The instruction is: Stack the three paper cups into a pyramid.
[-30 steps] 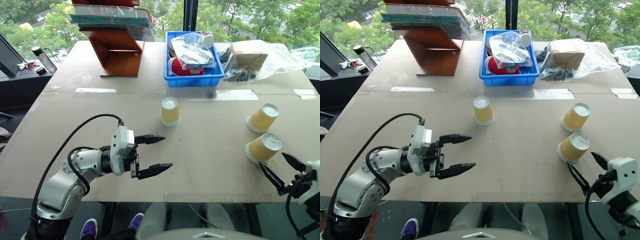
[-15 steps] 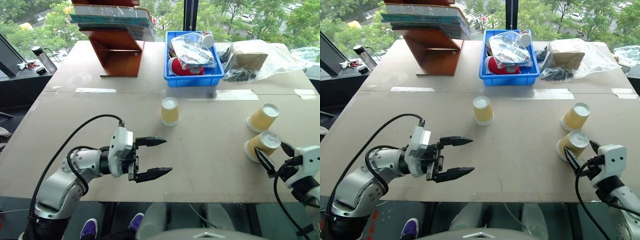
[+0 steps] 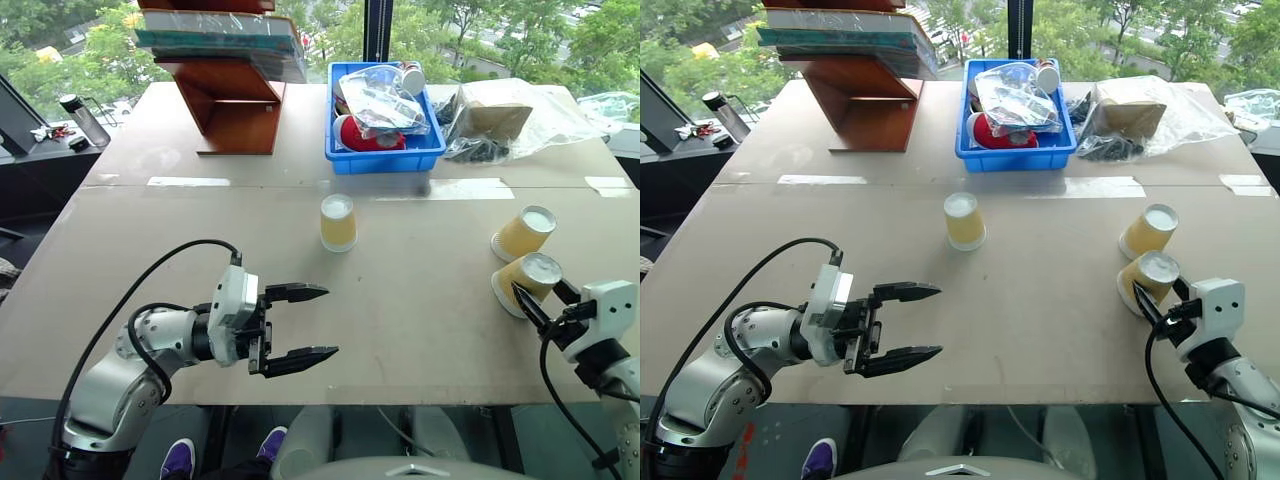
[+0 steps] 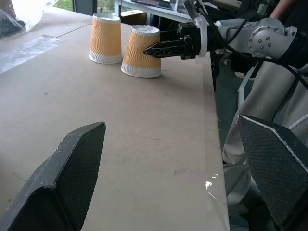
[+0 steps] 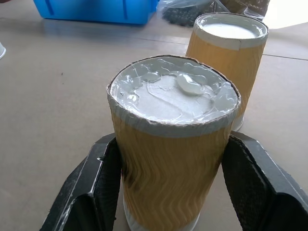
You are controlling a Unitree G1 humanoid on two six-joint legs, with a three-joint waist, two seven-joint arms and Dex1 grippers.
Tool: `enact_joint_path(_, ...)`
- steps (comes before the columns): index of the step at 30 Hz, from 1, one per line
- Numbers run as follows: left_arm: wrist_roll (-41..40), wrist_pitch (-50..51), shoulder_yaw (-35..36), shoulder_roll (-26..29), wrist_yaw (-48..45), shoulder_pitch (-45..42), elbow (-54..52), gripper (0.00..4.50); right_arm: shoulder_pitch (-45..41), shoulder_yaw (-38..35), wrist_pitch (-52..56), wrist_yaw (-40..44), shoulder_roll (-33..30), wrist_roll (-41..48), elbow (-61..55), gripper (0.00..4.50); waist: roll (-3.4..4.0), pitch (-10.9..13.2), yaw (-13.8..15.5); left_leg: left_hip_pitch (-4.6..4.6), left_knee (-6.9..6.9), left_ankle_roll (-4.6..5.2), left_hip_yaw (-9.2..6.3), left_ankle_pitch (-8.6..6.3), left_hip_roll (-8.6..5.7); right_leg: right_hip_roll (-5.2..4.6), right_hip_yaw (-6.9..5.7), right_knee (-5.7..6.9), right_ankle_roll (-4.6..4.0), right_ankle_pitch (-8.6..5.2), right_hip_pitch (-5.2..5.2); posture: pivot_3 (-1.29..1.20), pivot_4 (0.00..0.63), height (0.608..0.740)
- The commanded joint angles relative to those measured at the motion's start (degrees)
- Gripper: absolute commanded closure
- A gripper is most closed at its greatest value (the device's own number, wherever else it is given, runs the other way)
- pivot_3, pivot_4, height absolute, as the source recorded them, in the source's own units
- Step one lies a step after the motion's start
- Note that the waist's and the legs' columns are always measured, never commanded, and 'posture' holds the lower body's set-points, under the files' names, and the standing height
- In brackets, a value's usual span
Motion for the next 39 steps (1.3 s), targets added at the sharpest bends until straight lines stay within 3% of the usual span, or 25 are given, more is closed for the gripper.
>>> enact_joint_path(1, 0.0, -1.4, 1.1, -0.1, 0.5, 0.5, -0.9, 0.00, 0.0, 1.5, 1.9, 3.1, -3.2, 2.9, -6.9, 1.67, 0.01, 0.0, -0.2, 0.00, 0.00, 0.00, 0.00, 0.00, 0.00, 0.00, 0.01, 0.00, 0.00, 0.00, 0.00, 0.00, 0.150, 0.740)
enact_joint_path(7, 2.0, -3.4, 1.5, -1.3, 2.5, 1.8, 0.0, 0.00, -7.8, 10.5, 7.8, 3.5, -6.6, 4.2, -11.7, 1.67, -0.01, 0.0, -0.8, 0.03, 0.01, 0.19, 0.01, -0.10, 0.05, 0.07, 0.06, 0.04, 0.00, 0.01, 0.01, 0.00, 0.150, 0.740)
enact_joint_path(13, 2.2, -5.6, 3.2, -1.5, 1.7, 4.4, 0.7, 0.00, -16.6, 18.9, 8.3, 3.6, -6.2, 0.3, -6.2, 1.67, -0.10, 0.1, -0.3, -0.10, 0.04, -0.01, -0.07, 0.01, 0.01, 0.03, -0.05, 0.01, 0.00, 0.00, -0.10, 0.00, 0.150, 0.740)
enact_joint_path(25, 1.1, -5.7, 4.7, -1.1, 2.0, 8.2, -0.8, 0.00, -17.9, 21.1, 4.0, 6.0, -6.1, -2.9, -0.1, 1.67, -0.10, 0.1, -0.4, -0.28, 0.05, -0.02, -0.08, 0.01, -0.02, 0.00, -0.06, 0.01, 0.01, 0.01, -0.22, 0.00, 0.150, 0.740)
enact_joint_path(29, 1.2, -5.9, 4.6, -1.2, 1.8, 8.0, -0.4, 0.00, -17.3, 21.4, 3.7, 8.3, -5.7, -0.2, -1.3, 1.67, -0.10, 0.1, -0.5, -0.28, 0.06, -0.02, -0.08, 0.01, -0.02, 0.00, -0.06, 0.01, 0.01, 0.01, -0.23, 0.00, 0.150, 0.740)
enact_joint_path(39, 1.2, -6.6, 5.0, -1.0, 0.1, 7.9, 0.9, 0.00, -24.2, 30.2, 2.0, 11.7, -3.9, -3.7, 2.3, 1.67, -0.09, 0.1, -0.6, -0.29, 0.12, -0.02, -0.09, 0.01, -0.01, 0.02, -0.08, 0.05, 0.01, 0.01, -0.24, 0.00, 0.150, 0.740)
